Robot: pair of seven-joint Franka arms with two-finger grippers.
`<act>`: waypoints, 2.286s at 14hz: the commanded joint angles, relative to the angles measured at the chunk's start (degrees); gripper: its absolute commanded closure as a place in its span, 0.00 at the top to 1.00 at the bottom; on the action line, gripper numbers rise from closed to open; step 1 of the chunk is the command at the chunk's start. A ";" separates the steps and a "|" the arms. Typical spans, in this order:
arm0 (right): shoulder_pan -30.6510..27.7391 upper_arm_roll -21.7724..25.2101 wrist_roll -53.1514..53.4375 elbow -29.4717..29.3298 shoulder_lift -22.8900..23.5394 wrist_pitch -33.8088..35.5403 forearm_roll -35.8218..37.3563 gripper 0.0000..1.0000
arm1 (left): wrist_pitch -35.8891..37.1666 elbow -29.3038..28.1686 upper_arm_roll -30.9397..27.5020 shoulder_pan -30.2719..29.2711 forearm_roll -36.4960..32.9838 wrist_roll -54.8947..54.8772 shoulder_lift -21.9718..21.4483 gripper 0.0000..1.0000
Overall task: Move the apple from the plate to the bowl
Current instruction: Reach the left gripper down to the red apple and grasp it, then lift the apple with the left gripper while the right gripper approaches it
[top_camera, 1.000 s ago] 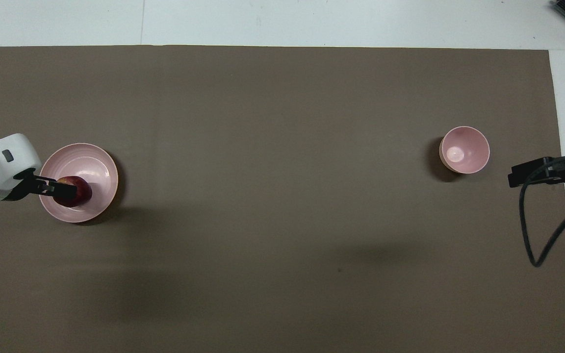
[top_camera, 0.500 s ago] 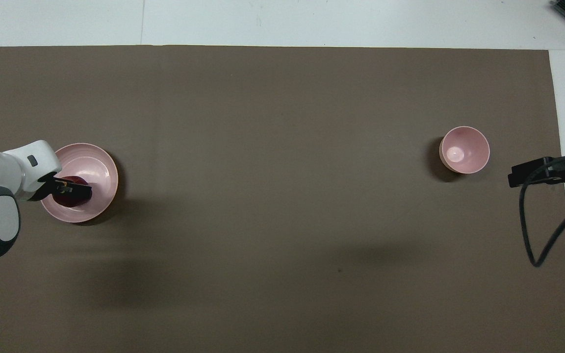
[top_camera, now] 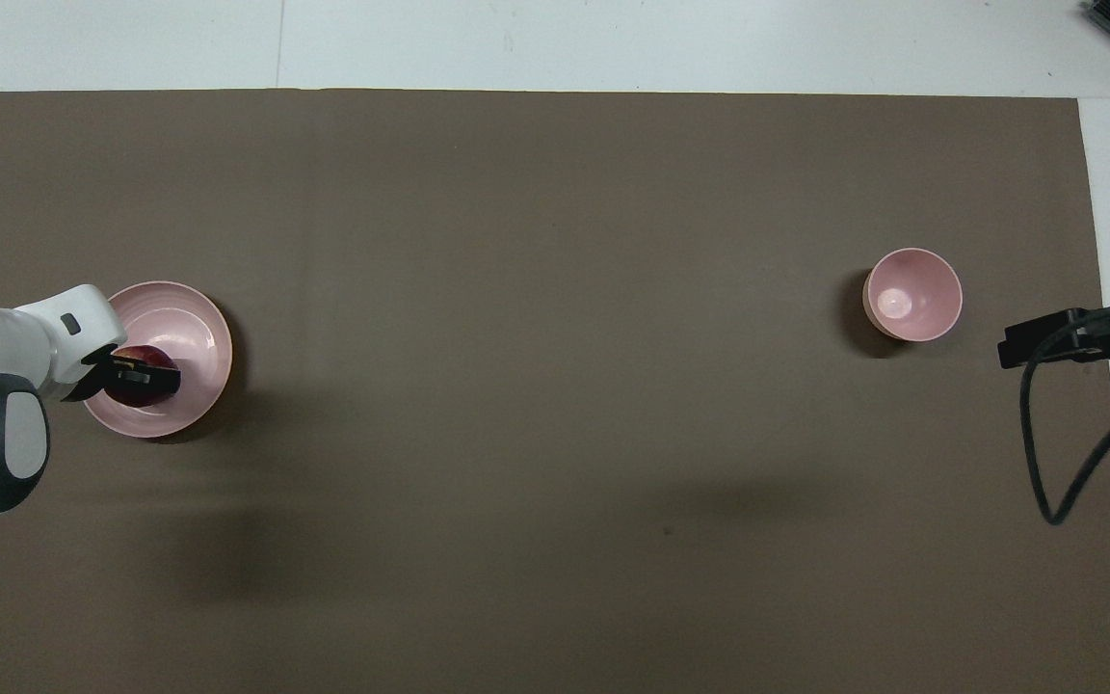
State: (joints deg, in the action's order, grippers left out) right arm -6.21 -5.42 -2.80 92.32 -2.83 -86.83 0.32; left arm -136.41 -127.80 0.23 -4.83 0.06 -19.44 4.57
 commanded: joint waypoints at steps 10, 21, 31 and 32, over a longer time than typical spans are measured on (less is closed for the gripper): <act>0.06 -0.21 -1.25 -0.82 0.90 -1.93 -0.32 1.00 | 11.23 3.86 0.47 5.79 6.23 0.28 -9.83 0.00; 2.43 -0.82 36.41 5.84 3.88 -5.97 -22.08 1.00 | 13.89 8.26 0.38 20.82 35.41 18.29 -10.37 0.00; 9.90 -0.82 56.31 15.95 11.26 -23.81 -53.45 1.00 | 8.45 8.53 0.56 26.63 52.39 22.78 -10.37 0.00; 10.43 -0.82 57.46 17.18 11.44 -26.44 -58.10 1.00 | 8.18 8.62 0.73 26.72 53.62 22.78 -10.37 0.00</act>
State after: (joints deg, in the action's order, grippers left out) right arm 3.73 -6.07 51.90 107.17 8.94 -109.93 -51.56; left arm -126.93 -120.23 1.52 20.75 51.26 2.48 -6.33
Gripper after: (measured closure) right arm 0.000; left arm 0.216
